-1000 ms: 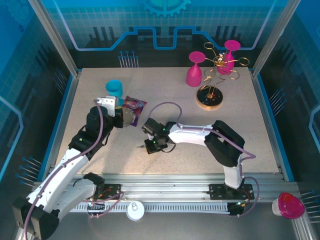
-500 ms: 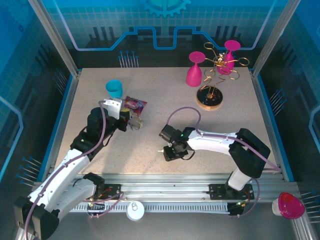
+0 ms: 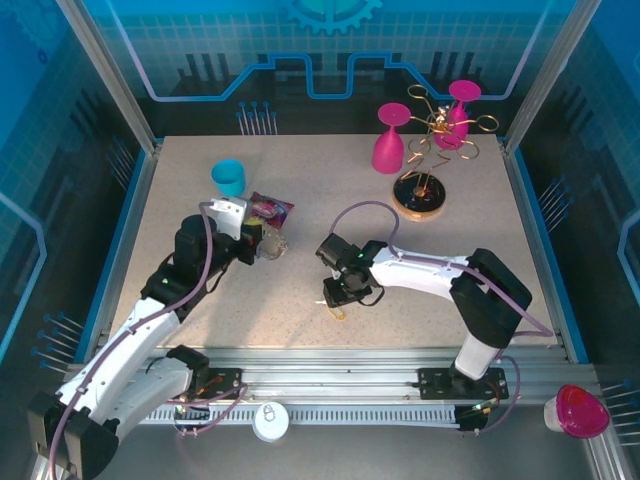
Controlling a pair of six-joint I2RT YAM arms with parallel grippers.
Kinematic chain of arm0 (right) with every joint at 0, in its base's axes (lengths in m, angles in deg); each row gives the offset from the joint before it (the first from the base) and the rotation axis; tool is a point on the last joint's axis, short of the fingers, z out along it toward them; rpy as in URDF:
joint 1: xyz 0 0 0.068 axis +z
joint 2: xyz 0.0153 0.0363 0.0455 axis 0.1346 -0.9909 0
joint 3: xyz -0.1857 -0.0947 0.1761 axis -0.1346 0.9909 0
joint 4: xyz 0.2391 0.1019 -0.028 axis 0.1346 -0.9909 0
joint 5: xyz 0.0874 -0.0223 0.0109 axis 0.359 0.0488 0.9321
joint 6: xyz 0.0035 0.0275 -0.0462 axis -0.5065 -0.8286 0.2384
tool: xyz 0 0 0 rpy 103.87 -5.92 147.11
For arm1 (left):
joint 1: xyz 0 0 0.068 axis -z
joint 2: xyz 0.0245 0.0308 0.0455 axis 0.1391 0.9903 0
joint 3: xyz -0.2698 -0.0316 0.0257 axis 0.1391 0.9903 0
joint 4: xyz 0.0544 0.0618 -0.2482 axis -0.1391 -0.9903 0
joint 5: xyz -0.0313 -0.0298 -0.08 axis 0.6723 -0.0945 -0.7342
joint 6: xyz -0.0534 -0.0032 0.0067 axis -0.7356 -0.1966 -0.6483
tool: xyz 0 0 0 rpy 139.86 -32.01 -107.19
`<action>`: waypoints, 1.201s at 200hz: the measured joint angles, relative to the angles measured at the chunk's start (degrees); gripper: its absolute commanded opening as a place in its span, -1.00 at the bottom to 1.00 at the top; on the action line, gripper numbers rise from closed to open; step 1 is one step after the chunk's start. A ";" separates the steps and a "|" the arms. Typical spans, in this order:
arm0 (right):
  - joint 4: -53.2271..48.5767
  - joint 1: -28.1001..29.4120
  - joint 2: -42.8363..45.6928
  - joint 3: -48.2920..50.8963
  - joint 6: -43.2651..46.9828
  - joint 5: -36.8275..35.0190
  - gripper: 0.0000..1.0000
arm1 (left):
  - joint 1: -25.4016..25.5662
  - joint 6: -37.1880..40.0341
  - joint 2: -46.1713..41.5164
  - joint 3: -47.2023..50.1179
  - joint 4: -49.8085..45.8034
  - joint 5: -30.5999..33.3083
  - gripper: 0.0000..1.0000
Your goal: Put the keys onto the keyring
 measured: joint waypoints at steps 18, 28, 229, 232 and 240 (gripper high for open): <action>0.50 -0.02 -1.42 -0.02 0.24 0.57 -0.35 | 0.00 0.00 0.00 0.00 0.00 -0.35 -1.00; 0.68 -0.02 -2.03 -0.02 0.24 0.98 -0.36 | 0.00 0.00 0.00 0.00 0.00 -0.42 -1.00; 3.45 -0.11 -4.26 -0.44 0.24 4.48 -0.81 | 0.00 1.03 -0.35 0.66 0.00 -0.81 -1.00; 3.43 -0.11 -4.26 -0.50 0.24 4.48 -0.82 | 0.00 1.03 -0.35 0.66 0.00 -0.81 -1.00; 3.43 -0.11 -4.28 -0.68 0.22 4.46 -0.84 | -0.02 1.03 -0.35 0.70 0.00 -0.81 -1.00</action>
